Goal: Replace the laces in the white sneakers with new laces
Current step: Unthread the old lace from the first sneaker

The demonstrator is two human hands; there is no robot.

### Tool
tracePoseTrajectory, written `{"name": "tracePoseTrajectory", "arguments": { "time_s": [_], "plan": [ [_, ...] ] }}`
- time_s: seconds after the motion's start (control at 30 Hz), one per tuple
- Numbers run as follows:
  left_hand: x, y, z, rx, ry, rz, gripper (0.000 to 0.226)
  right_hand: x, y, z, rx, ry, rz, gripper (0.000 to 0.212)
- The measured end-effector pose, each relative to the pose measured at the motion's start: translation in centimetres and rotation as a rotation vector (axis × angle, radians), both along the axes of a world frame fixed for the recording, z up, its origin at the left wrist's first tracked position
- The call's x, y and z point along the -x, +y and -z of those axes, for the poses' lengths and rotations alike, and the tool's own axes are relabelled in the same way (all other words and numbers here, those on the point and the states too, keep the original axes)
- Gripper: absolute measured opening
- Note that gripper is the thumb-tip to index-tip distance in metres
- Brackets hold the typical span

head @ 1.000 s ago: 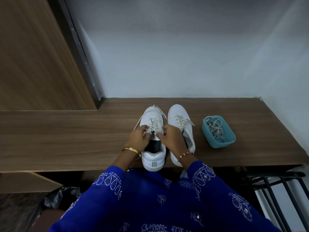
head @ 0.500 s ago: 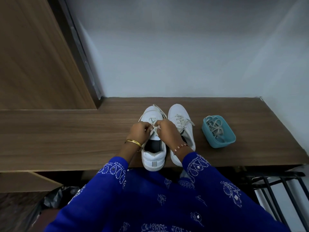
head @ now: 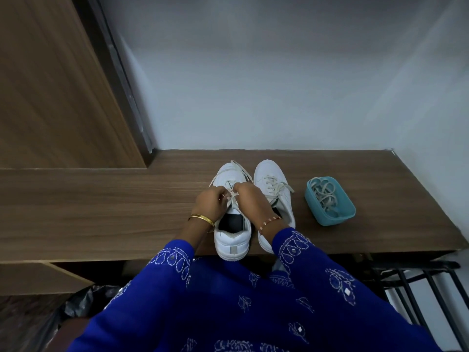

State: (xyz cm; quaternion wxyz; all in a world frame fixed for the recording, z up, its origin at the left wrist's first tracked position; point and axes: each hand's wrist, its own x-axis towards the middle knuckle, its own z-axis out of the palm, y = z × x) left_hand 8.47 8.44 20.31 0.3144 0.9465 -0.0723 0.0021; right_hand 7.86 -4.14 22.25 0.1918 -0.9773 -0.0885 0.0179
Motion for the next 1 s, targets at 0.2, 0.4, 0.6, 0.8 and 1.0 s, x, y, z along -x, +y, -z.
{"name": "tracePoseTrajectory", "arguments": {
  "time_s": [0.2, 0.4, 0.6, 0.8, 1.0],
  "plan": [
    [0.3, -0.7, -0.2, -0.131, -0.030, 0.028, 0.017, 0.4, 0.1, -0.5, 0.041, 0.002, -0.048, 0.020],
    [1.5, -0.1, 0.6, 0.027, 0.048, 0.009, 0.029, 1.1, -0.2, 0.7, -0.104, 0.023, 0.042, 0.011],
    [1.6, 0.5, 1.7, 0.349, 0.093, -0.051, 0.029, 2.1, -1.0, 1.1, -0.261, -0.002, 0.087, 0.009],
    [1.6, 0.3, 1.8, 0.175, 0.051, -0.020, 0.015, 2.3, -0.8, 1.3, -0.162, -0.041, 0.048, 0.023],
    [2.4, 0.2, 2.0, 0.858, 0.326, -0.277, 0.030, 2.3, -0.6, 1.5, -0.431, 0.025, 0.359, 0.015]
  ]
}}
